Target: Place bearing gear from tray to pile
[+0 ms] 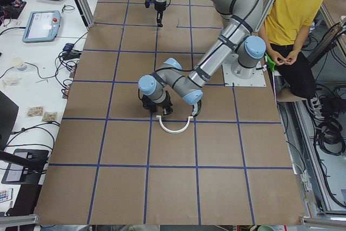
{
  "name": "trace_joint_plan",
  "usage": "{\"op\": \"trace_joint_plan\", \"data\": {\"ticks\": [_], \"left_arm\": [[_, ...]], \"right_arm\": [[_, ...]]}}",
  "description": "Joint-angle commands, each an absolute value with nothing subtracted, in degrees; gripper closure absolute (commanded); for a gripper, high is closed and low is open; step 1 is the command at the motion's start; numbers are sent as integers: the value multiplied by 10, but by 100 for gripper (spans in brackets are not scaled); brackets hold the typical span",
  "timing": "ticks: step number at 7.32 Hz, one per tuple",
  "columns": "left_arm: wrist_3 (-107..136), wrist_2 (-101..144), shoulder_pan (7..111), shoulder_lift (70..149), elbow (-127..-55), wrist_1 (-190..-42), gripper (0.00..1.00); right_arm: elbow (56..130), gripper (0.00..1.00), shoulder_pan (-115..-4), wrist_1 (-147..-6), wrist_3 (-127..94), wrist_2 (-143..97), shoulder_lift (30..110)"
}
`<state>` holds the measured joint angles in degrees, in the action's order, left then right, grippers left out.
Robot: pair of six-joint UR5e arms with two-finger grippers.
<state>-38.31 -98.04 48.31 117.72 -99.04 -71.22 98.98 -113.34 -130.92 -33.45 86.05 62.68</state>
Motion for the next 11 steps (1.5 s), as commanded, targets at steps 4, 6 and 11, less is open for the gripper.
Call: {"op": "trace_joint_plan", "data": {"ticks": [4, 6, 11], "left_arm": [[-245, -959, 702, 1117, -937, -722, 0], [-75, -905, 816, 1119, -937, -715, 0], [120, -860, 1030, 1160, -950, -669, 0]], "right_arm": [[848, 0, -900, -984, 8, 931, 779], [847, 0, -901, -877, 10, 919, 854], [829, 0, -906, -940, 8, 911, 848]]}}
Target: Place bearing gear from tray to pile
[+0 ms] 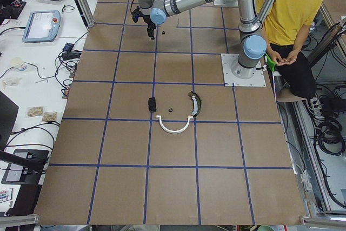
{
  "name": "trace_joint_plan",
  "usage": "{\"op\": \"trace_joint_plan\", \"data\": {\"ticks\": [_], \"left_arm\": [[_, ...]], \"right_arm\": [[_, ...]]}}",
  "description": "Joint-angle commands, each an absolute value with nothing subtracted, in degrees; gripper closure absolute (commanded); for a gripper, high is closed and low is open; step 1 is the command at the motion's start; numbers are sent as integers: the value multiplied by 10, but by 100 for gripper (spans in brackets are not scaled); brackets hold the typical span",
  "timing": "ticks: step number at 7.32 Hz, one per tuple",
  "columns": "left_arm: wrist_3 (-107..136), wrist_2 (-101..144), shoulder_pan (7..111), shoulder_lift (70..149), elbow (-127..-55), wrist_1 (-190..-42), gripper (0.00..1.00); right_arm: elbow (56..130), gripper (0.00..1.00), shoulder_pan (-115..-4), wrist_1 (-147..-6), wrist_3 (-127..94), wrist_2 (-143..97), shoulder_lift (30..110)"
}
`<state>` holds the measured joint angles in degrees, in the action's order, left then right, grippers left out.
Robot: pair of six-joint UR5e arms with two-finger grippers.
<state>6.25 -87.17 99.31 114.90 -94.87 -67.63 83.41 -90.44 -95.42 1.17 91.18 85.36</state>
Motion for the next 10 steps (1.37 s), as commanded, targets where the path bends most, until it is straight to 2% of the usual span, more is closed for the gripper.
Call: {"op": "trace_joint_plan", "data": {"ticks": [1, 4, 6, 7, 9, 10], "left_arm": [[138, -860, 1049, 1168, -950, -668, 0], [149, -858, 1056, 1202, -961, -650, 0], [167, -857, 1057, 1212, -963, -647, 10], [167, -856, 1057, 1213, -963, -647, 20], [167, -856, 1057, 1214, -963, -647, 33], [167, -856, 1057, 1216, -962, -647, 62]], "right_arm": [[816, 0, -905, -904, 11, 911, 851], [819, 0, -909, -901, 9, 909, 851], [820, 0, -909, -901, 9, 909, 852], [820, 0, -909, -901, 9, 909, 851], [820, 0, -909, -902, 9, 909, 851], [820, 0, -909, -903, 10, 908, 851]]}}
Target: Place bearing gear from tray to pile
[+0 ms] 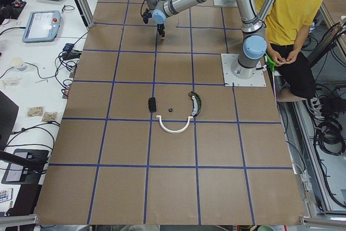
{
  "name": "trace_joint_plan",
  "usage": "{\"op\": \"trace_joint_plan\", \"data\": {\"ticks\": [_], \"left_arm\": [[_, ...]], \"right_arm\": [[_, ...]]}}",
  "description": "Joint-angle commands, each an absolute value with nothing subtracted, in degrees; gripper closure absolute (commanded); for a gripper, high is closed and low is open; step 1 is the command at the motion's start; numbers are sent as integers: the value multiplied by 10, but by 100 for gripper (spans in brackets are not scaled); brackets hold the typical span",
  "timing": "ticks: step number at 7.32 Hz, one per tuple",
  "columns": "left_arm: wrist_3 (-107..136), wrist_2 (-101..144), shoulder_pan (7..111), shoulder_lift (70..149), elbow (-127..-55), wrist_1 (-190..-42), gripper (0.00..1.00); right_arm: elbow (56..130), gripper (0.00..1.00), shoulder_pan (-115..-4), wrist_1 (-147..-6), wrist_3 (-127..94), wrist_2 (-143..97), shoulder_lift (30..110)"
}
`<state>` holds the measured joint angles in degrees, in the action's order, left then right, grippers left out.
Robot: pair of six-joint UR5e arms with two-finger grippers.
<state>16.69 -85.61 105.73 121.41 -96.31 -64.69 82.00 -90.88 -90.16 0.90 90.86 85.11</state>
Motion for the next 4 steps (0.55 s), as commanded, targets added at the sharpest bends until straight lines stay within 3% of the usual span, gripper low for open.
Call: {"op": "trace_joint_plan", "data": {"ticks": [1, 4], "left_arm": [[168, -842, 1056, 1218, -962, -646, 100], [164, -850, 1048, 1199, -951, -649, 100]], "right_arm": [[820, 0, -909, -903, 10, 909, 851], [820, 0, -909, -902, 11, 909, 851]]}}
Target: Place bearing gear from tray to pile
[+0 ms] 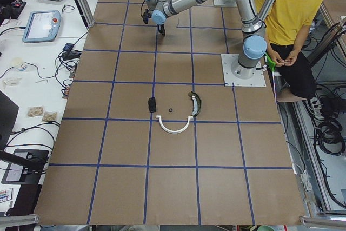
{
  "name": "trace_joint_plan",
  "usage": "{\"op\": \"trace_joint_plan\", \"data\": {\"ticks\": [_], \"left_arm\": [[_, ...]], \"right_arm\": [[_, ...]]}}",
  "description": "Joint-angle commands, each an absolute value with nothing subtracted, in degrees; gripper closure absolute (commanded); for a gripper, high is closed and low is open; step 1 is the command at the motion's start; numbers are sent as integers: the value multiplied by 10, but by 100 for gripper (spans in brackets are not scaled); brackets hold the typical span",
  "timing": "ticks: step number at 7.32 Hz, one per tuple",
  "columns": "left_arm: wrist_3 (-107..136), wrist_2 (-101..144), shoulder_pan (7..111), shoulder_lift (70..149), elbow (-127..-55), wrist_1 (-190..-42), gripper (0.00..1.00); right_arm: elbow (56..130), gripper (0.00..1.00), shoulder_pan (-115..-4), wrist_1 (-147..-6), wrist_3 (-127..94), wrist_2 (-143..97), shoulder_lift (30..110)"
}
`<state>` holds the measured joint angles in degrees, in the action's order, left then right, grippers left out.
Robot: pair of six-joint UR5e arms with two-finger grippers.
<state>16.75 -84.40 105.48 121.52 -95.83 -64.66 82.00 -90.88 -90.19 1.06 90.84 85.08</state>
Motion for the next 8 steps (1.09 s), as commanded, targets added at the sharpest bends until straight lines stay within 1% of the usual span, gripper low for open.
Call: {"op": "trace_joint_plan", "data": {"ticks": [1, 2, 3, 4, 6, 8], "left_arm": [[158, -857, 1015, 1183, -942, -659, 100], [131, -863, 956, 1172, -924, -685, 100], [50, -884, 881, 1166, -905, -715, 100], [-22, -910, 807, 1151, -901, -745, 100], [-174, -975, 685, 1141, -916, -748, 100], [-208, -976, 575, 1138, -937, -749, 100]], "right_arm": [[820, 0, -909, -902, 11, 909, 851], [820, 0, -909, -902, 11, 909, 851], [820, 0, -909, -902, 11, 909, 851], [820, 0, -909, -902, 12, 909, 851], [819, 0, -909, -900, 11, 910, 852], [819, 0, -909, -900, 11, 909, 852]]}}
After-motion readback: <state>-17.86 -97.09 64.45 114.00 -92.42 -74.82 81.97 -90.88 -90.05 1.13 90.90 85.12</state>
